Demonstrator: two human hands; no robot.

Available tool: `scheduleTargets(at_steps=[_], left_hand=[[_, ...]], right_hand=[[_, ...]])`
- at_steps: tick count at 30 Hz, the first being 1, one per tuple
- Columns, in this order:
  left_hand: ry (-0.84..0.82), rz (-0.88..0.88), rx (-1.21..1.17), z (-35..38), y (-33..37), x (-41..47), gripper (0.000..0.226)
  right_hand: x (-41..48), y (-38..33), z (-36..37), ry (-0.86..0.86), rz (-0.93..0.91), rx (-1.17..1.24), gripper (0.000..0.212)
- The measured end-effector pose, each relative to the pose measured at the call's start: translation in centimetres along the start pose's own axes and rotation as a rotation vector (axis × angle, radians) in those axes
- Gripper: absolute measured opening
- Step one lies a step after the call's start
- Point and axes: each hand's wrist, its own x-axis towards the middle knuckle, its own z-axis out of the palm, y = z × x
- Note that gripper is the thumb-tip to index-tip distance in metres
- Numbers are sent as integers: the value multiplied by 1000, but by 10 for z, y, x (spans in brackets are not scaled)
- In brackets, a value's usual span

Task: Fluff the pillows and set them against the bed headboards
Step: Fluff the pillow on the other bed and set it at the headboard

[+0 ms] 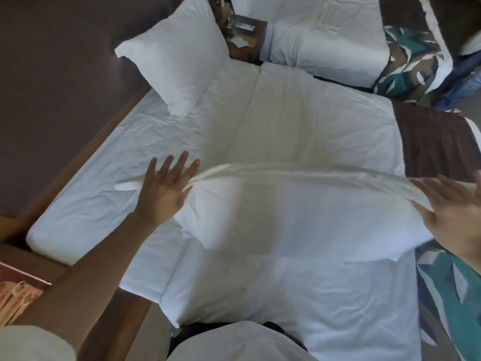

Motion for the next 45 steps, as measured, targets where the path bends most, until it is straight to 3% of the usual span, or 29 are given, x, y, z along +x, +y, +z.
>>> scheduleTargets(at_steps=[3,6,14,20,26,29,32,36,41,45], left_hand=[[-69,-75,14,-11,-32,-21,57],[-122,-174,64,-18,-65,-47,56],[-243,-504,112,-46,-160,-110,50],[-430,-727,151,-63,-229,-135,59],[-388,-835,103,-56,-284,-152,53],[-395,-889,57,-45,-307,-153,61],[-388,-991,26,-24,-328,-140,62],[-346,-1254,-7,16,-350,-106,63],[-307,-1140,-39,62,-368,-75,66],[-328,-1186,21,101,-379,-69,62]], right_hand=[[54,-38,8,160,-51,-19,40],[102,-81,19,190,-161,0,44],[240,-225,34,142,-331,91,47],[348,-344,32,116,-390,226,32],[470,-452,21,192,-481,246,28],[537,-501,13,220,-525,221,39],[604,-558,4,163,-493,151,37],[651,-635,-10,-76,-332,199,55],[651,-715,12,-315,-528,317,69],[662,-750,45,-395,-532,395,60]])
